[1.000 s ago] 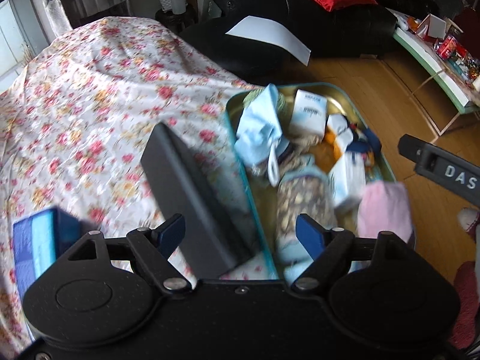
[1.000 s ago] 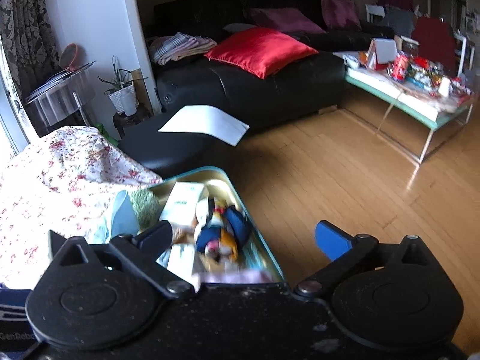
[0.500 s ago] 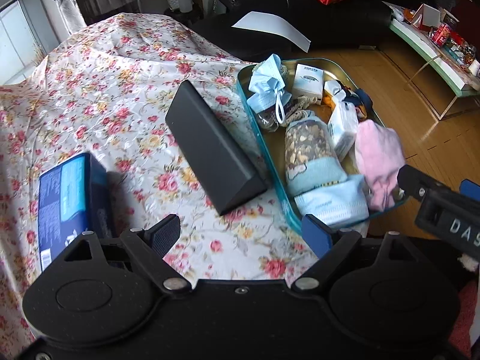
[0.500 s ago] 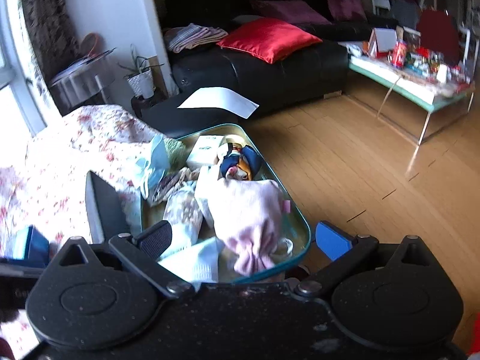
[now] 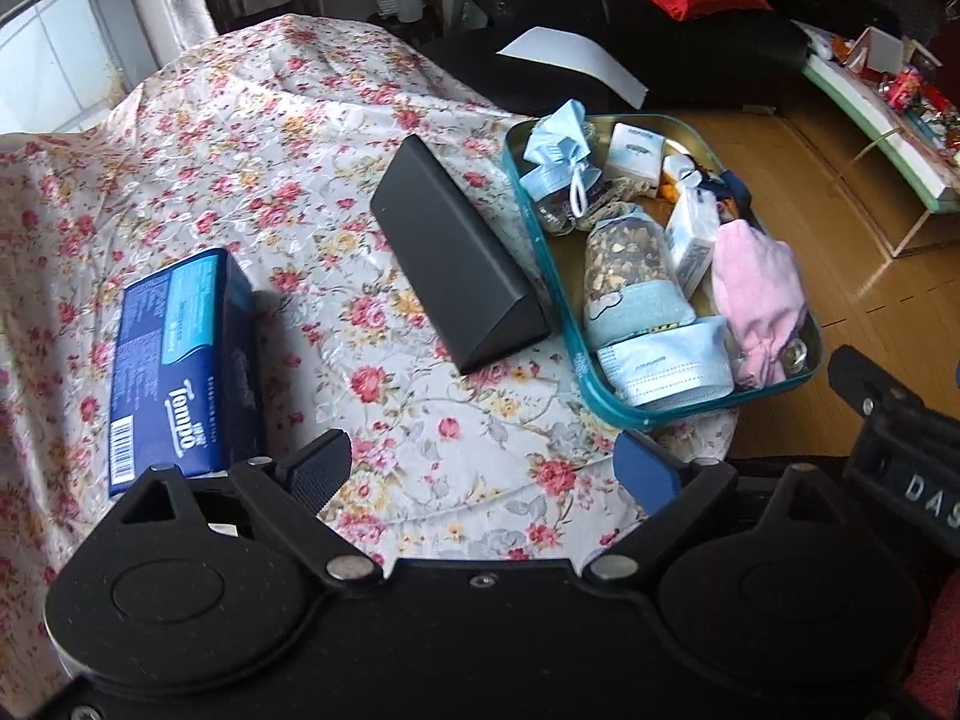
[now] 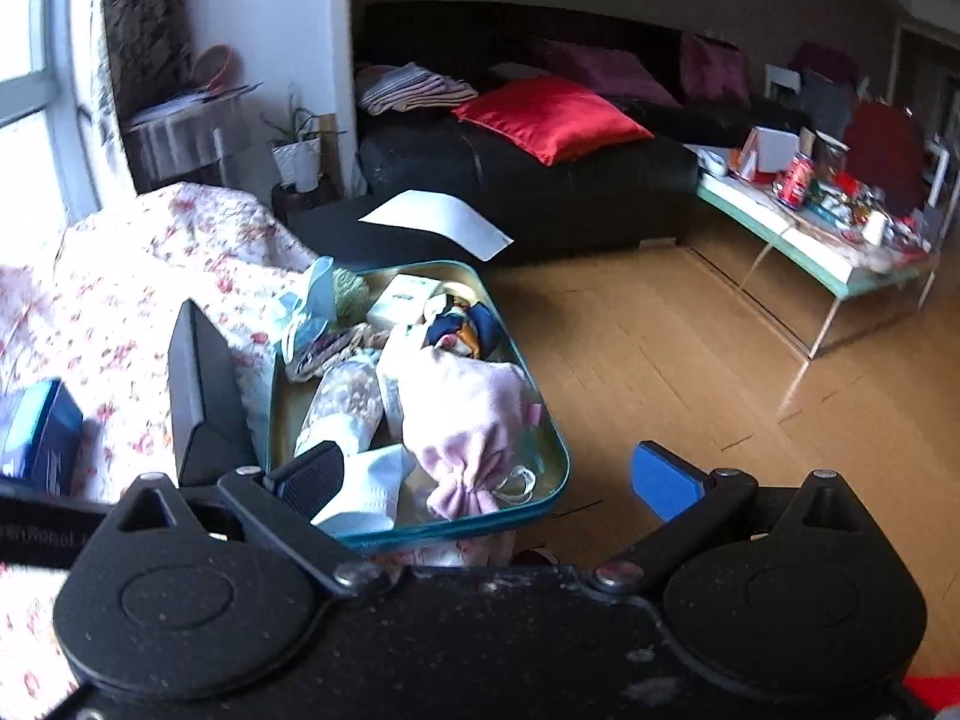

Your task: Organize soft objects

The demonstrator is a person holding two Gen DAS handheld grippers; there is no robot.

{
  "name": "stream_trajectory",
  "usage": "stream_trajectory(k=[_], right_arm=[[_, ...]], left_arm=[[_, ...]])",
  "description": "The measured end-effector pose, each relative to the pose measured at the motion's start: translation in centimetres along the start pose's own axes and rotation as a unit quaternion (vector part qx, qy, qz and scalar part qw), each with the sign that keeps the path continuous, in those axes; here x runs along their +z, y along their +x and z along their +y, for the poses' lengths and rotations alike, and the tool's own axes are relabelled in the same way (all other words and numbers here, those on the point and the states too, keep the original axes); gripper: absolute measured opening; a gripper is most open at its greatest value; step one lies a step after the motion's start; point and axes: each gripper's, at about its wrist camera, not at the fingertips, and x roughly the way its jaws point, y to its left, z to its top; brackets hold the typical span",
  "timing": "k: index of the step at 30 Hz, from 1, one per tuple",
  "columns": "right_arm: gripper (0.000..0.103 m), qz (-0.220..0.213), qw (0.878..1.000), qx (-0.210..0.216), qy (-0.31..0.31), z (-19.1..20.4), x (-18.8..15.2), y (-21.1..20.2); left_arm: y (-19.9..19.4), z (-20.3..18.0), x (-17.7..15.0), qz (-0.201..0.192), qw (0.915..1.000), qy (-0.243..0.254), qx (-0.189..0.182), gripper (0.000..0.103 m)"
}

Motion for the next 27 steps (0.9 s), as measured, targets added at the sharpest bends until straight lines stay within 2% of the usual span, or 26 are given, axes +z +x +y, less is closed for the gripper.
stream_trajectory(k=[7,20,27], right_arm=[[0.103,0.016,1.000,0.004,-0.026,1.3,-0.6,0.9],[0.103,0.044,0.998,0.026,0.027,0.2,-0.6,1.7],[0.103,0.047,0.998,0.026,0.025,0.3,-0.6,1.8]], left_arm=[[0.3,-0.1,-0.5,0.008,0.9997,-0.004,0.025,0.090],[0.7,0.3,-0.8,0.012,0.9996,-0.005,0.027,0.091],[0.9,0.5,-0.9,0.009,0.9995,-0.003,0.031,0.091]])
